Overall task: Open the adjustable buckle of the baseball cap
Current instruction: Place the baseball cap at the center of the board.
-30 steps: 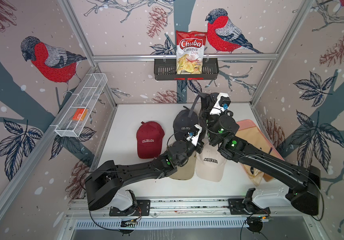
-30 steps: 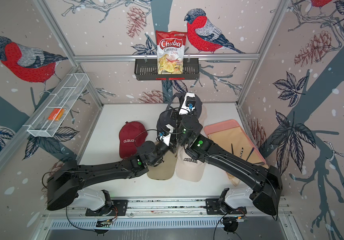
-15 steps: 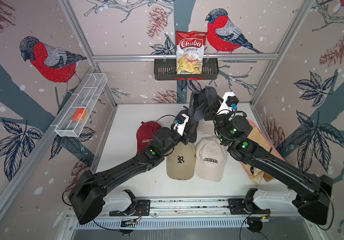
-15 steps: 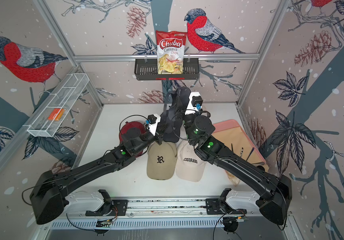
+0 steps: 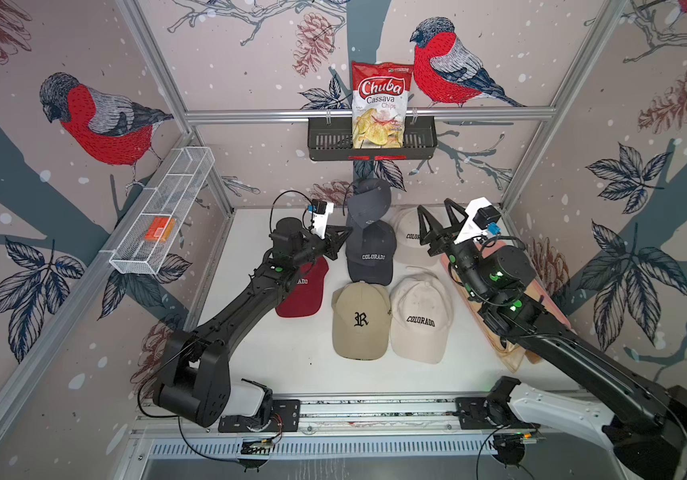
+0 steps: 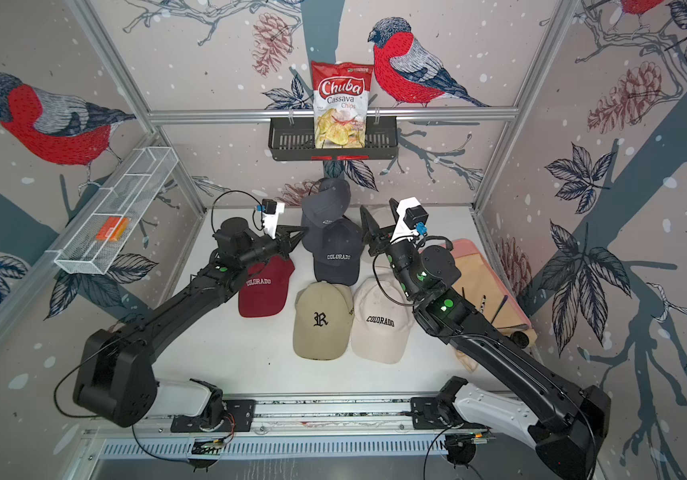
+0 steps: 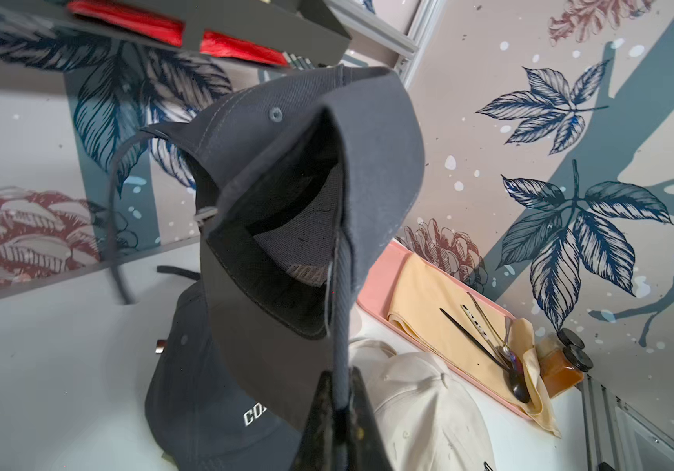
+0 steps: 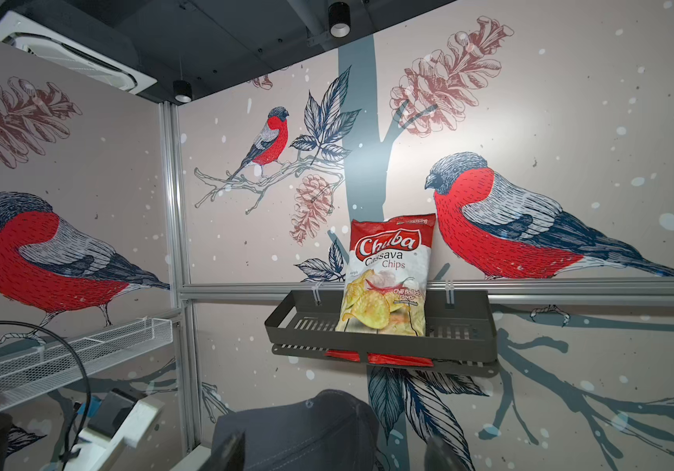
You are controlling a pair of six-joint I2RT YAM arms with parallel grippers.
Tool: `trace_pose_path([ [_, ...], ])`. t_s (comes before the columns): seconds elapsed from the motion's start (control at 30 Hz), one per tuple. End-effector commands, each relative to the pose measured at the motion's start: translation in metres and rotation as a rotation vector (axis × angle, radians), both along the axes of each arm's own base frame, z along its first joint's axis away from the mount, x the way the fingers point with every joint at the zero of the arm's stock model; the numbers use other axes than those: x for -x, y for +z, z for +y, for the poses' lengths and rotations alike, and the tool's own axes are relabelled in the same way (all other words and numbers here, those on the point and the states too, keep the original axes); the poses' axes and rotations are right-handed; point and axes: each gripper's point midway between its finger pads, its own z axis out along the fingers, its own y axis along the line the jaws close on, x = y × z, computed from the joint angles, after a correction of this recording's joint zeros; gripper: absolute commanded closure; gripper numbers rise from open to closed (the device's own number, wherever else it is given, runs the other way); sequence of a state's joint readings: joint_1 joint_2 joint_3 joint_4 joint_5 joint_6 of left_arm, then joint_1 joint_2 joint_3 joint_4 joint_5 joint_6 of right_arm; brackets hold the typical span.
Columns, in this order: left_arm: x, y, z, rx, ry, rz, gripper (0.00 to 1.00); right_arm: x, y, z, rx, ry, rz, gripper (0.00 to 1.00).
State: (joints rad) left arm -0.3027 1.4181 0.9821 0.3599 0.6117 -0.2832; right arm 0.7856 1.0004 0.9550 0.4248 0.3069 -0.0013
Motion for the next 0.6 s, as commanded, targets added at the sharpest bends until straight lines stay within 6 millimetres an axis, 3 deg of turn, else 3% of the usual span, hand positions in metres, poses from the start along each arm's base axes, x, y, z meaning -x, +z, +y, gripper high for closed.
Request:
trace_pose_path([
  [0.0, -0.006, 0.008, 0.008, 0.070, -0.064, 0.017, 1.00, 0.002, -0.013, -0.002, 0.022, 0.005, 0.029, 0.27],
  [0.03, -0.011, 0.012, 0.010, 0.076, -0.072, 0.011, 1.00, 0.001, -0.016, -0.004, 0.028, -0.002, 0.037, 0.27],
  [0.2, -0.051, -0.008, 0.026, 0.104, -0.086, 0.079, 1.00, -0.007, -0.032, -0.008, 0.062, -0.024, 0.083, 0.27],
  [0.37, -0.098, -0.037, 0.052, 0.220, -0.110, 0.178, 1.00, -0.016, -0.042, -0.007, 0.097, -0.028, 0.114, 0.27],
  [0.57, -0.129, -0.073, 0.066, 0.321, -0.158, 0.268, 1.00, -0.030, -0.056, -0.008, 0.117, -0.027, 0.160, 0.26],
])
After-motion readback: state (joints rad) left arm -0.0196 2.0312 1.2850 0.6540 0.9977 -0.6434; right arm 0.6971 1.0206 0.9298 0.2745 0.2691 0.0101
